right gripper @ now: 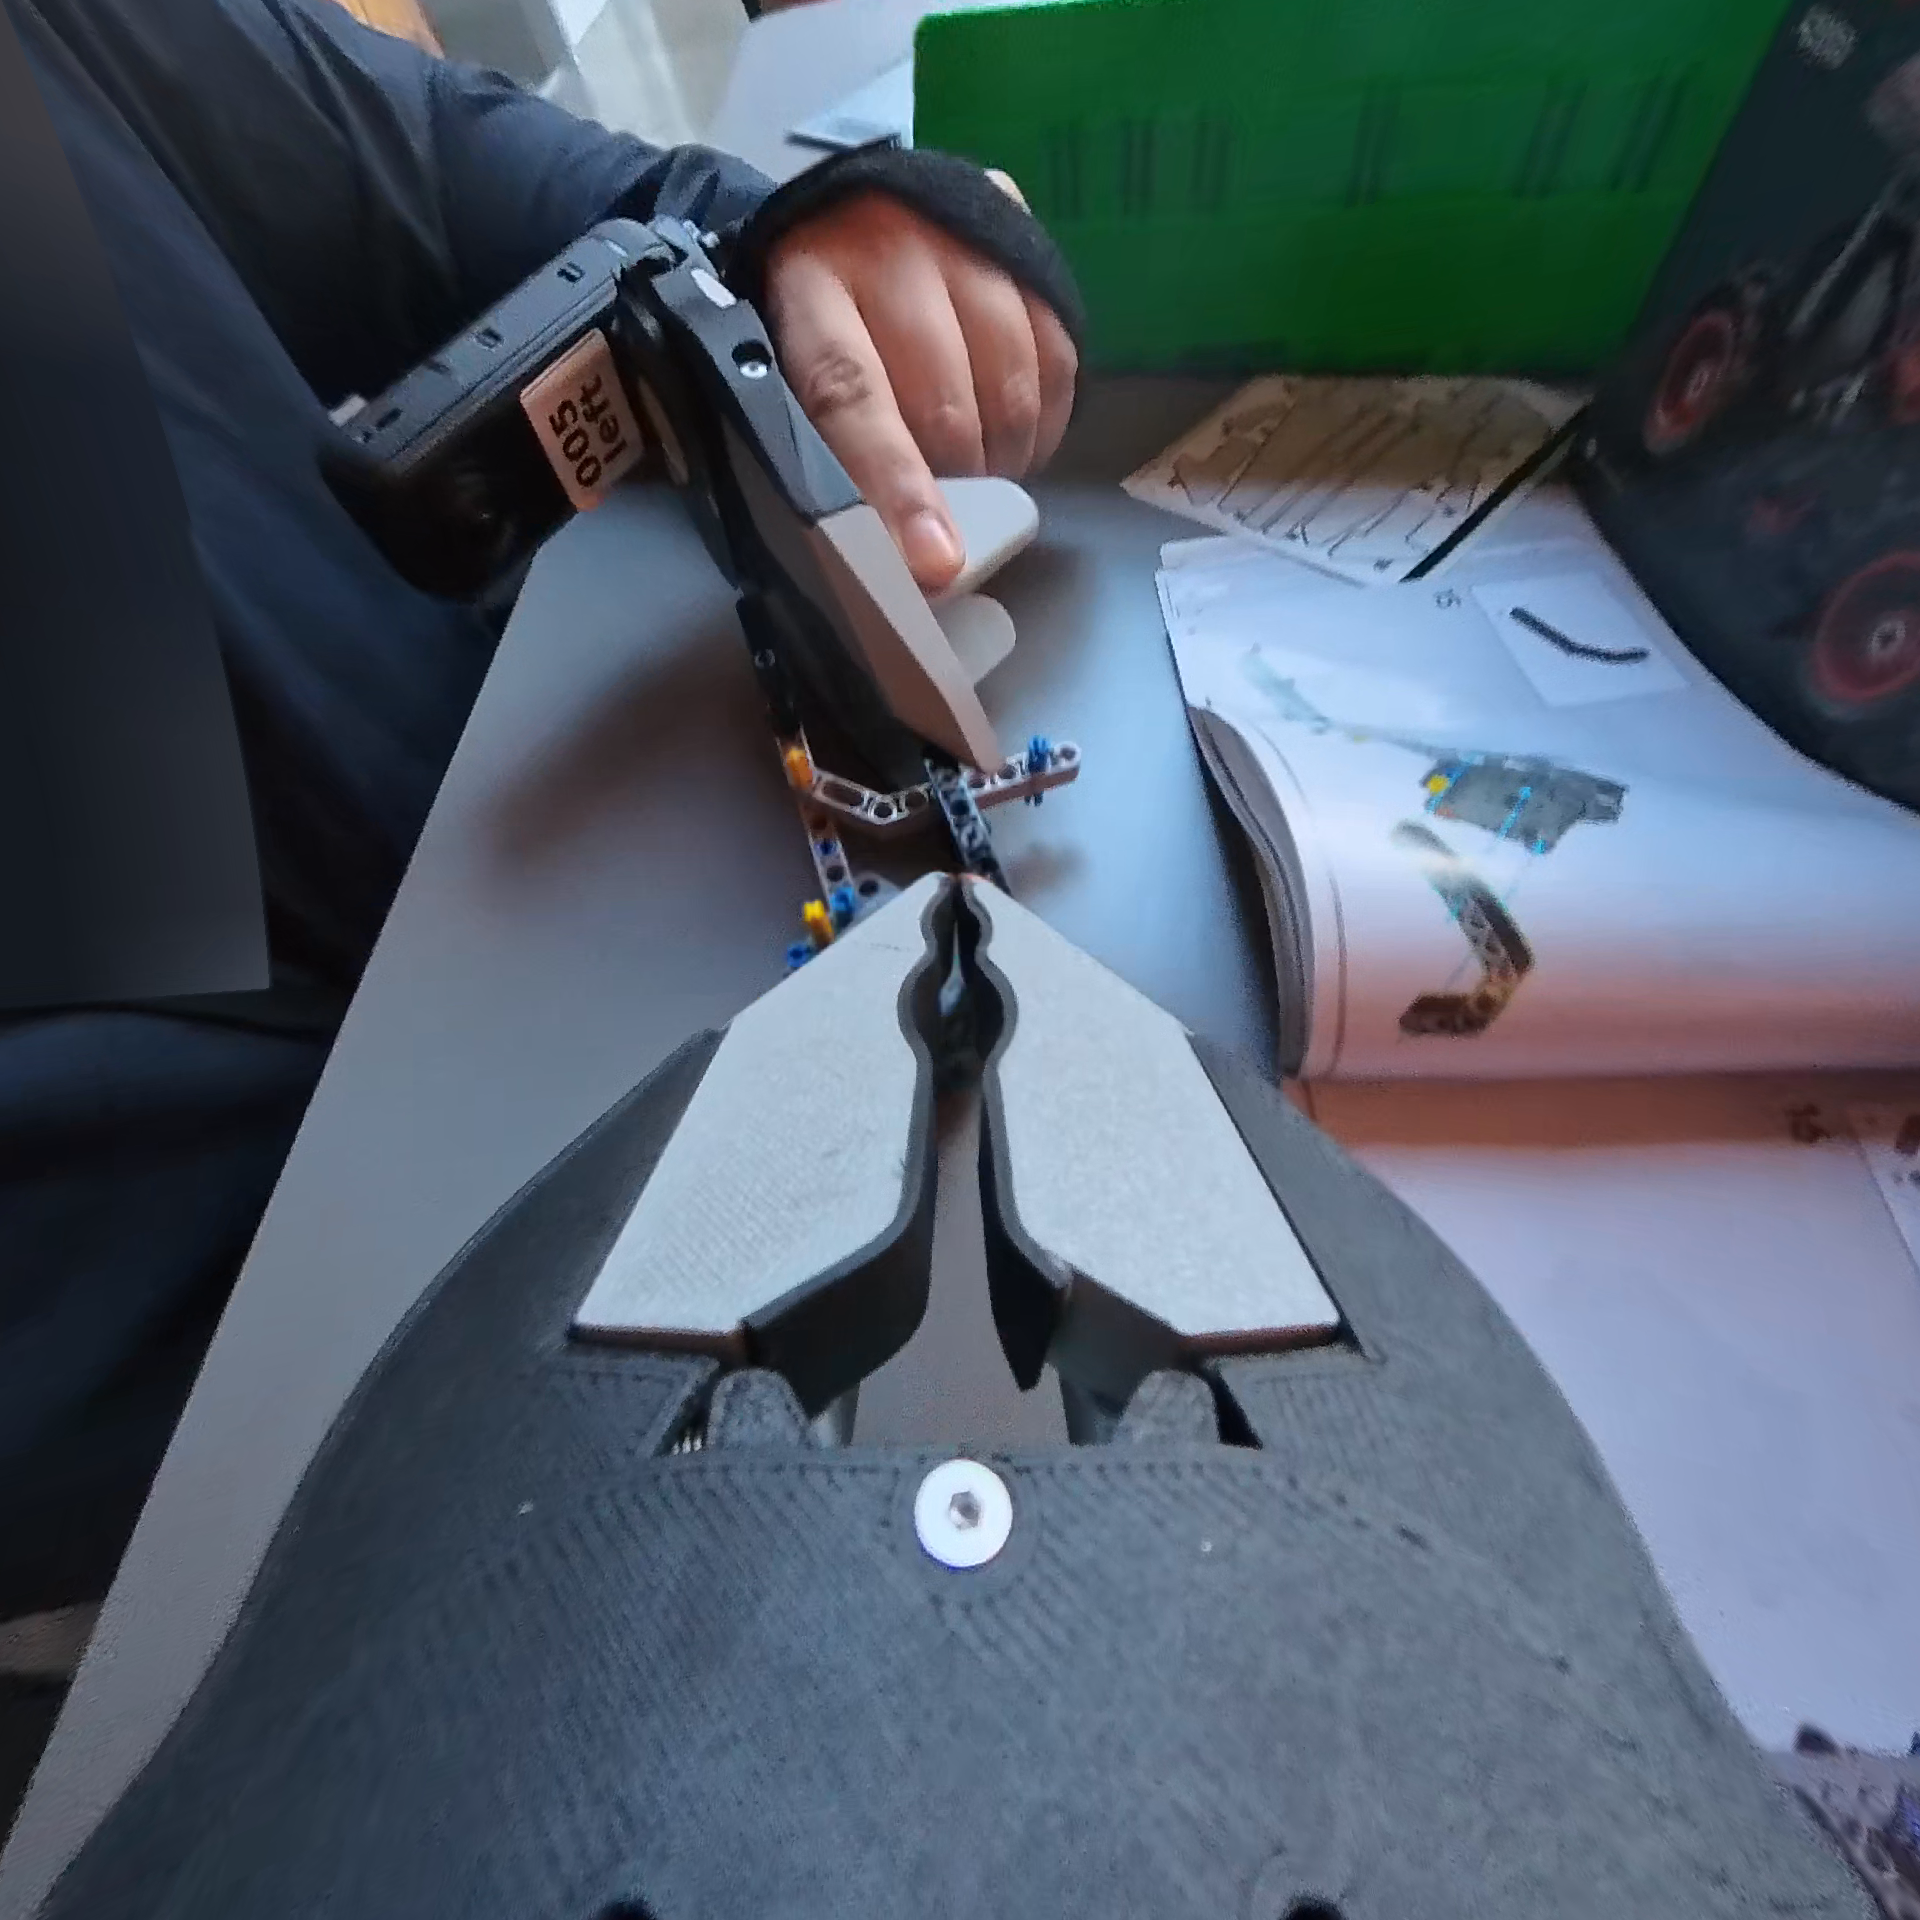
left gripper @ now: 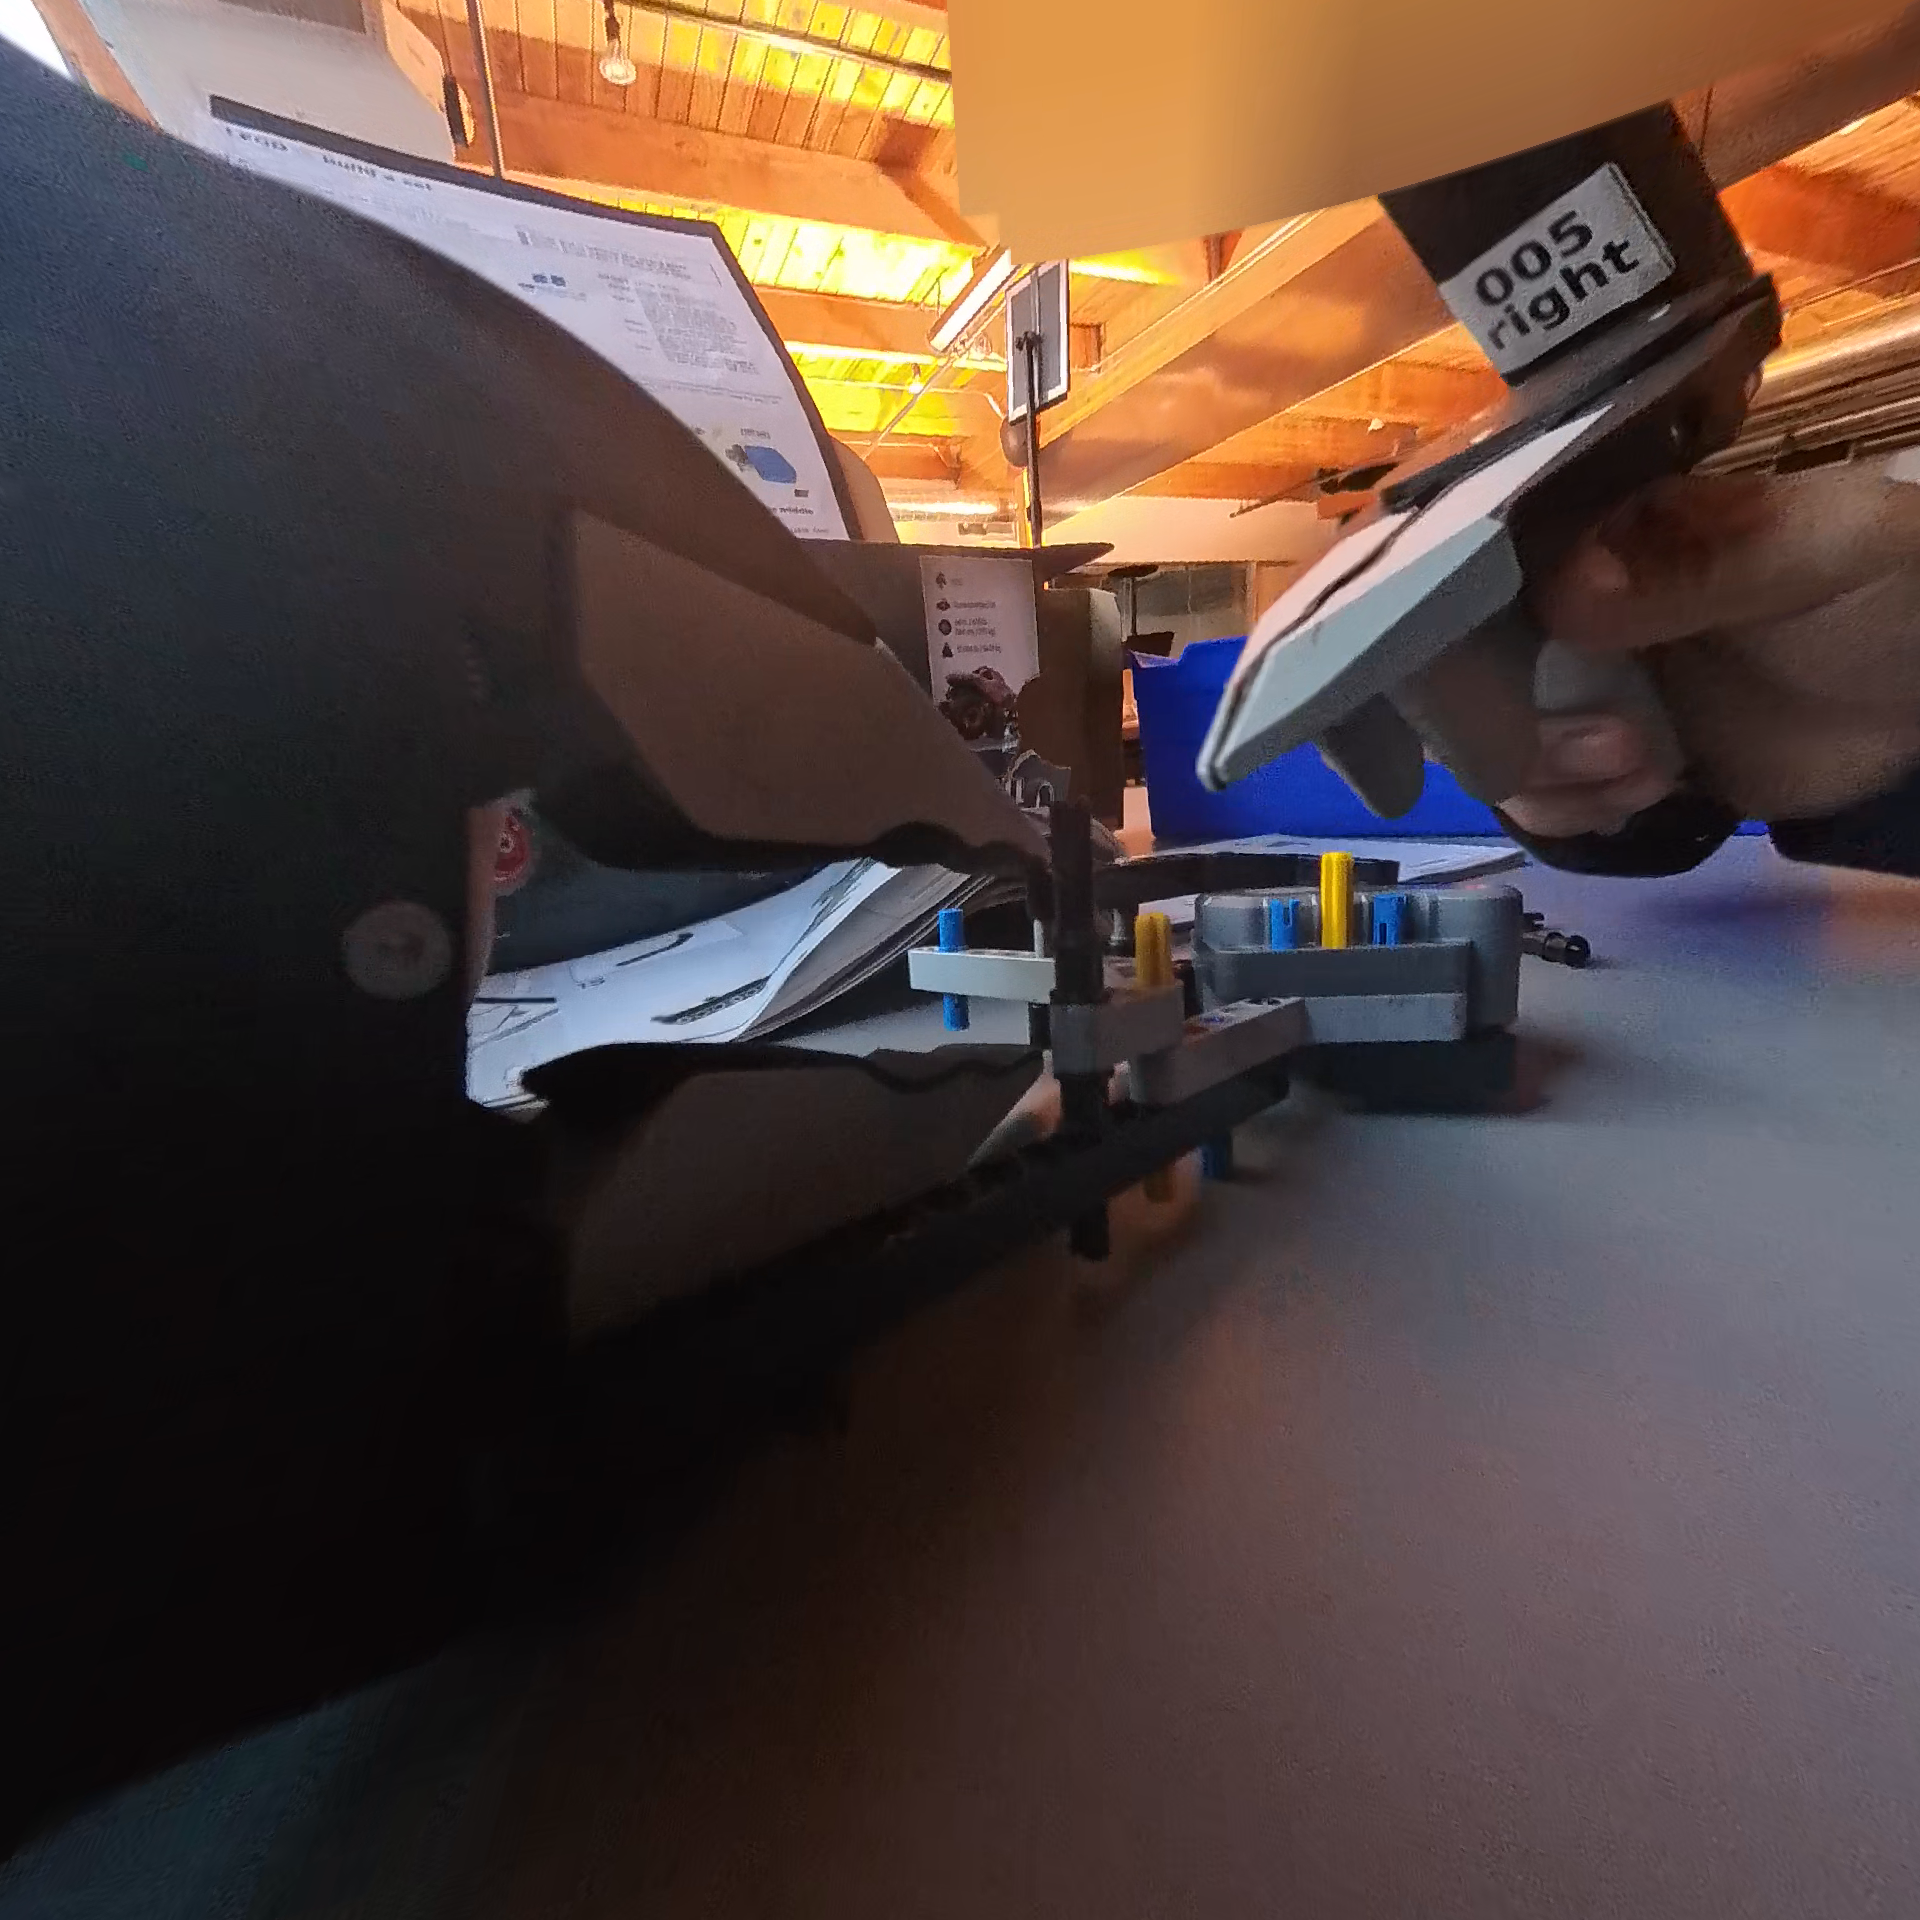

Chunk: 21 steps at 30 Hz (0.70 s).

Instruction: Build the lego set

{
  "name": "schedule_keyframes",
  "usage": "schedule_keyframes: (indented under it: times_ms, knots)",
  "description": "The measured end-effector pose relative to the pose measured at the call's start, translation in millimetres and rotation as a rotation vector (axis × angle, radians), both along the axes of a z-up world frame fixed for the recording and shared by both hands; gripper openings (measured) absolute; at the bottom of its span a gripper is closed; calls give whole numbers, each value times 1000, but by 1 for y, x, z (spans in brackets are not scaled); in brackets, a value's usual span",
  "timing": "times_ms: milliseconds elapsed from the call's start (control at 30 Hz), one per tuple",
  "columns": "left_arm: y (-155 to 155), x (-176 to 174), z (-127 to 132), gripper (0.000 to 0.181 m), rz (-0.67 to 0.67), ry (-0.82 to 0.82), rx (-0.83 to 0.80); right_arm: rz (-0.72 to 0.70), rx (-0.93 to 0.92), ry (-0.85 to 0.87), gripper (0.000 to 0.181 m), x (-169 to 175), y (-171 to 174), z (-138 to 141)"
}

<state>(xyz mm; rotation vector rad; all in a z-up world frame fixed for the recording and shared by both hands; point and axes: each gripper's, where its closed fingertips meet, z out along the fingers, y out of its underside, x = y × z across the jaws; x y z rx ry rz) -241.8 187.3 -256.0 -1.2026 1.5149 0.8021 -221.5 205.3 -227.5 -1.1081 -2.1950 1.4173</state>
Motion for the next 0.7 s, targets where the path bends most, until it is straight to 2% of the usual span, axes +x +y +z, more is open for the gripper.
schedule_keyframes:
  times_ms: [100,200,233,300,433,567,700]
  knots:
    - [0,2,0,28,-6,-5,3,-9,76,45,0,-13,-11,-1]
    - [-1,2,-1,29,-10,-18,-6,25,131,7,1,-18,-21,-12]
    - [-1,2,0,29,-11,-23,-4,36,133,-15,8,-18,-24,-15]
    - [-2,3,0,29,-16,-28,-6,46,140,-33,6,-18,-24,-16]
    - [-2,2,-1,29,-16,-30,5,76,91,-67,6,-17,-25,-17]
    - [-2,2,-2,30,-21,-38,3,90,121,-76,5,-16,-25,-19]
    - [-2,2,-3,29,-20,-58,-19,101,52,-105,5,-16,-25,-19]
